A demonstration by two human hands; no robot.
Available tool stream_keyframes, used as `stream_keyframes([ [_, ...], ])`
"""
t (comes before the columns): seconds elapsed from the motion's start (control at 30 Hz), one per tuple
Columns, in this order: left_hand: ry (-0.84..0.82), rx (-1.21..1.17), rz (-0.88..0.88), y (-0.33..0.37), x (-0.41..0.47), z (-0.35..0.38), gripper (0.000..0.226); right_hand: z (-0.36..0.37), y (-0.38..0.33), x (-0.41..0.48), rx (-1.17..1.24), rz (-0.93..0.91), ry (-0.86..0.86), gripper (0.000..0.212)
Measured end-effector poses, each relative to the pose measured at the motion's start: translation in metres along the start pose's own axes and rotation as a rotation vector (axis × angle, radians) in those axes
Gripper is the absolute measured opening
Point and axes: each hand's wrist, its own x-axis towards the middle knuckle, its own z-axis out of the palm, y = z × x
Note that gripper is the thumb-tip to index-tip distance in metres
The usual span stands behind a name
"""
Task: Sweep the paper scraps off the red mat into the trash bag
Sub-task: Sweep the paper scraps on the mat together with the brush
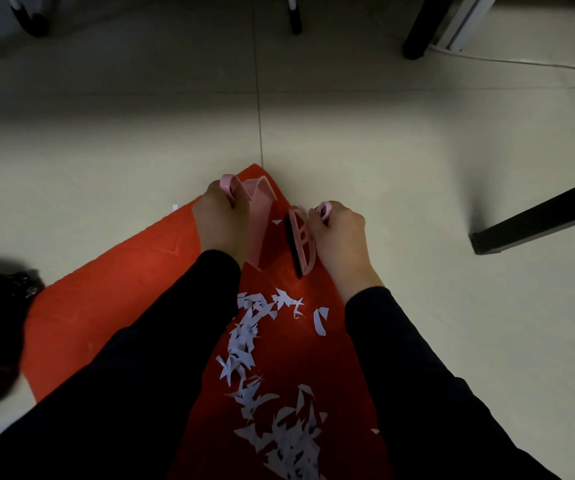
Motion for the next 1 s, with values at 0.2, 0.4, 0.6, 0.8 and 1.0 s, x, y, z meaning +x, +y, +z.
stream_keyframes([
  [0.2,-0.086,0.104,0.073,0.007,0.003,0.000,0.030,-0.002,-0.008,0.002,-0.019,0.011,-0.055,0.024],
  [0.4,-0.178,0.080,0.053,0.012,-0.006,-0.014,0.031,-0.006,-0.004,-0.003,-0.018,0.029,-0.053,0.024],
  [0.6,-0.197,0.116,0.070,0.013,-0.011,-0.025,0.029,-0.011,-0.006,-0.002,-0.010,0.027,-0.024,0.020],
  [0.8,-0.110,0.073,0.064,0.012,-0.008,-0.029,0.026,-0.010,-0.012,-0.001,-0.007,-0.024,-0.028,0.029],
  [1.0,-0.159,0.124,0.052,0.005,-0.013,-0.029,0.025,-0.002,-0.015,0.000,-0.105,-0.038,-0.086,0.021],
])
